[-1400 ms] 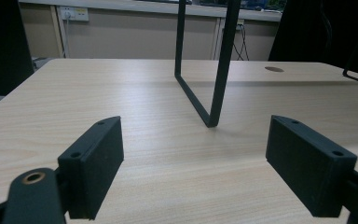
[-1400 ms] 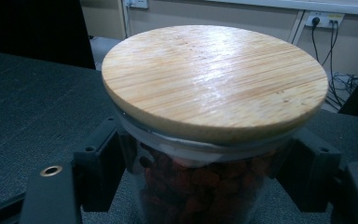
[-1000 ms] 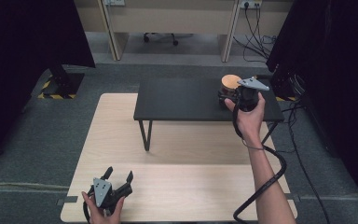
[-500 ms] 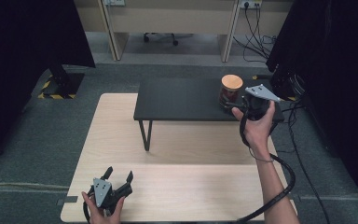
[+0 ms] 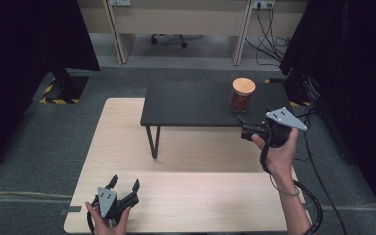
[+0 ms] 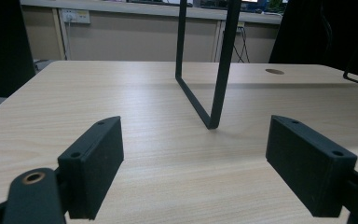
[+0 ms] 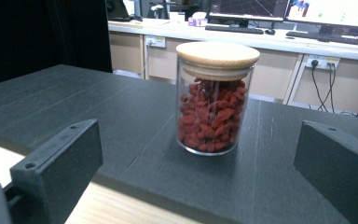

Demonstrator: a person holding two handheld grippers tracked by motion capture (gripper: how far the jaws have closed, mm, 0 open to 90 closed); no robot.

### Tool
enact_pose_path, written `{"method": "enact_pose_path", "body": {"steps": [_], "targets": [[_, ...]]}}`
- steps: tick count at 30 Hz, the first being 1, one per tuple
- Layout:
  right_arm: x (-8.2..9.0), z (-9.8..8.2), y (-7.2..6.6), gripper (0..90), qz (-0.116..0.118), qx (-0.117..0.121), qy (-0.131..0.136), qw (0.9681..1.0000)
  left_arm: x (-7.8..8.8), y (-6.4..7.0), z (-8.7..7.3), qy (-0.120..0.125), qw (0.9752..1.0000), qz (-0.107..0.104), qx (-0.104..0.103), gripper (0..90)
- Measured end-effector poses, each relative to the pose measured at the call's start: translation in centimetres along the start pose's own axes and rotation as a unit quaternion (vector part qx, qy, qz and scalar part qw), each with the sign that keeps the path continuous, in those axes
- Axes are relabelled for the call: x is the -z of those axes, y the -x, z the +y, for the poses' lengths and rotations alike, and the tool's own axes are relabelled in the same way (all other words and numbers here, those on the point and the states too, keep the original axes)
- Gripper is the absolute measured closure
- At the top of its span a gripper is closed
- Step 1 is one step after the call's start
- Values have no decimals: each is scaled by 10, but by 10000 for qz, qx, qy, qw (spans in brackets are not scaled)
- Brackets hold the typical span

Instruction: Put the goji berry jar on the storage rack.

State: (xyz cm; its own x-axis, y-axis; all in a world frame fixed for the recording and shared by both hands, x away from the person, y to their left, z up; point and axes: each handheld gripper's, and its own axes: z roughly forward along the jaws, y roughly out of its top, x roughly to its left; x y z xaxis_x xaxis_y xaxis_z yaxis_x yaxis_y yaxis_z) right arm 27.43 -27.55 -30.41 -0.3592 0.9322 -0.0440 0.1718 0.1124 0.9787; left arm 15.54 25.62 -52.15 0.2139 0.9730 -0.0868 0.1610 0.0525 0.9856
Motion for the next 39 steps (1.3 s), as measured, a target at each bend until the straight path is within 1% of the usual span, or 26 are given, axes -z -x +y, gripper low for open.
{"method": "enact_pose_path", "body": {"steps": [3,6,10,11,15,19,24,29,33,36,39], "targets": [[5,-1,-1,11,9,35,6,10000,0,1,0,4,10000,6,-23,184],[9,-4,-2,11,20,57,41,10000,0,0,-1,23,10000,8,3,184],[16,-12,-4,7,7,106,78,9999,1,0,0,11,10000,2,-13,183],[17,-16,-5,7,-11,120,95,9999,1,0,-1,14,10000,2,-1,183],[25,-35,-7,7,-25,50,108,9999,1,0,-1,15,10000,-1,8,182],[33,-52,-8,6,-63,81,151,9998,1,0,-1,17,10000,4,-11,183],[42,-67,-9,7,-133,81,196,9997,1,1,-1,18,10000,4,-20,182],[49,-83,-9,8,-174,39,184,9997,1,1,-1,21,10000,3,-24,183],[52,-96,-11,9,-259,33,146,9996,1,1,-1,24,10000,4,-22,182],[54,-109,-12,11,-300,40,99,9995,1,0,-1,22,10000,0,-35,182],[54,-127,-12,14,-298,-91,-24,9995,1,1,-1,14,10000,-3,-60,182]]}}
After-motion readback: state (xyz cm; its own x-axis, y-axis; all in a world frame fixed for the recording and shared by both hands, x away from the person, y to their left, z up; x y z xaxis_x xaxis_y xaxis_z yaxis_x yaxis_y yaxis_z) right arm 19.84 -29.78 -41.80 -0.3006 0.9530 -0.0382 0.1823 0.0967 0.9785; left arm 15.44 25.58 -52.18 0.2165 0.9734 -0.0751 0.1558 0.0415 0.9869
